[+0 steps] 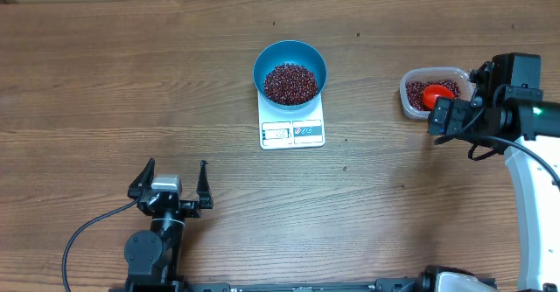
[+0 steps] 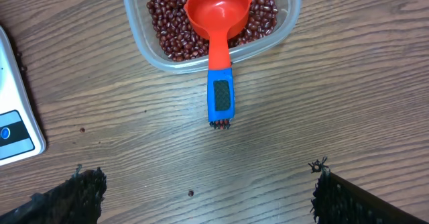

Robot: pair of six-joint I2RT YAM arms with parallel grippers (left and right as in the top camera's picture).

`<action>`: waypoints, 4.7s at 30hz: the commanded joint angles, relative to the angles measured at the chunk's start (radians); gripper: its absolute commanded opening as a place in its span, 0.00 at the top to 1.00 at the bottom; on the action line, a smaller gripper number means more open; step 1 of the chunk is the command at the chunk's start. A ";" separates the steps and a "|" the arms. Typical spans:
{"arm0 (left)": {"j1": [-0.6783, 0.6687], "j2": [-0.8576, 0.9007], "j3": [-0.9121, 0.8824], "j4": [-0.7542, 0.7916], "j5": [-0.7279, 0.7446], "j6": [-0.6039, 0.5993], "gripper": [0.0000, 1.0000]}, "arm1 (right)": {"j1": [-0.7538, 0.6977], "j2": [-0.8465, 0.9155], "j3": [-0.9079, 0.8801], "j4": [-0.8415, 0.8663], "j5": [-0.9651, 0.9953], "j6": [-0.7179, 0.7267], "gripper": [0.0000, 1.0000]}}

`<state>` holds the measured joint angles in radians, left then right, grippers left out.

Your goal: Scoop item into bowl and weigh 150g on scale

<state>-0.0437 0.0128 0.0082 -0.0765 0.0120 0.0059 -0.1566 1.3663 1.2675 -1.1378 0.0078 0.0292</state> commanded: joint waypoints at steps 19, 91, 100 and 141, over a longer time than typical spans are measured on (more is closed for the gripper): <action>0.006 -0.009 -0.004 -0.002 -0.003 -0.004 0.00 | -0.003 -0.149 0.001 0.104 0.032 0.000 0.00; 0.006 -0.009 -0.003 -0.002 -0.003 -0.004 0.01 | 0.095 -1.364 -1.260 1.069 -0.173 -0.135 0.00; 0.006 -0.009 -0.004 -0.002 -0.003 -0.004 0.00 | 0.095 -1.364 -1.260 1.069 -0.172 -0.135 0.00; 0.006 -0.009 -0.003 -0.002 -0.003 -0.004 0.00 | 0.088 -1.363 -1.260 1.069 -0.173 -0.135 0.00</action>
<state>-0.0437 0.0128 0.0082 -0.0765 0.0116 0.0059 -0.0696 0.0147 0.0185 -0.0723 -0.1680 -0.1043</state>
